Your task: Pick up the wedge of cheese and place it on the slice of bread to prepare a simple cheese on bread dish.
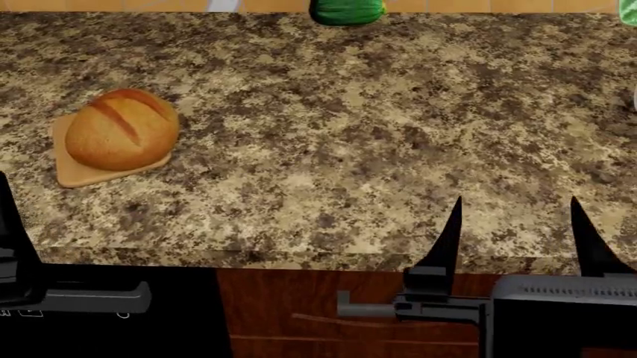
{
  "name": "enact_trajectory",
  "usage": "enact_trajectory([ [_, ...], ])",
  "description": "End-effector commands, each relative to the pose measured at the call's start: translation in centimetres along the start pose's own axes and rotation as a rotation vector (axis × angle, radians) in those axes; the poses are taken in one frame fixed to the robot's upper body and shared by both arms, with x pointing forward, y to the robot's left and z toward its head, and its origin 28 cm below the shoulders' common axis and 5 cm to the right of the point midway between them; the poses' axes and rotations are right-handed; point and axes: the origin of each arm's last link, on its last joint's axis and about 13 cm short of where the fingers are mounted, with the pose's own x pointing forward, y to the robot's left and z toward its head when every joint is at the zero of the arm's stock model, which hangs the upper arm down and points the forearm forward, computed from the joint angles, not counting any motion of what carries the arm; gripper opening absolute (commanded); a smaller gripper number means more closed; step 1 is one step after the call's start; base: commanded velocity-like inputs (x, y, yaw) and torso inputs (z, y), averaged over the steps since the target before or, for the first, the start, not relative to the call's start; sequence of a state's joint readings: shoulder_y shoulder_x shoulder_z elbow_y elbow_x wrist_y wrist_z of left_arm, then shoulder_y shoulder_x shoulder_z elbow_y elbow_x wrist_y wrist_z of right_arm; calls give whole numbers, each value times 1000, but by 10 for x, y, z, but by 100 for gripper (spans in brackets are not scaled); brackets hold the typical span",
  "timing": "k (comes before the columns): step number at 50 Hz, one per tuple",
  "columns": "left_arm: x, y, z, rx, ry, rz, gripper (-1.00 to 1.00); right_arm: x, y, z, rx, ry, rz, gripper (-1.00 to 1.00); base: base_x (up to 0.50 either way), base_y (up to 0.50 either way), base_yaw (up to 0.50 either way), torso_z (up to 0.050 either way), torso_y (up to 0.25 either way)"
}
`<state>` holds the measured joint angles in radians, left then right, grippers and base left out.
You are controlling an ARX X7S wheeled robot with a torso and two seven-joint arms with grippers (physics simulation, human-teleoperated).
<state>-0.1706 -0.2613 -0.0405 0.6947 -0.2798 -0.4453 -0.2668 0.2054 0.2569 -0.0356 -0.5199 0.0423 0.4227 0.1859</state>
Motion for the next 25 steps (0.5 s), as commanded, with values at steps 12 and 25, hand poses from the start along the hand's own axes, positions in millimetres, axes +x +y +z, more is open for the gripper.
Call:
enact_trajectory([
  [12,10,0,14,9,-13,0,100,7,-6,9,-12,-33,-26,100,0,0,0,0,0],
  [25,10,0,18,-12,-23,-28,100,5,-7,10,-2,-45,-28,100,0,0,0,0,0],
])
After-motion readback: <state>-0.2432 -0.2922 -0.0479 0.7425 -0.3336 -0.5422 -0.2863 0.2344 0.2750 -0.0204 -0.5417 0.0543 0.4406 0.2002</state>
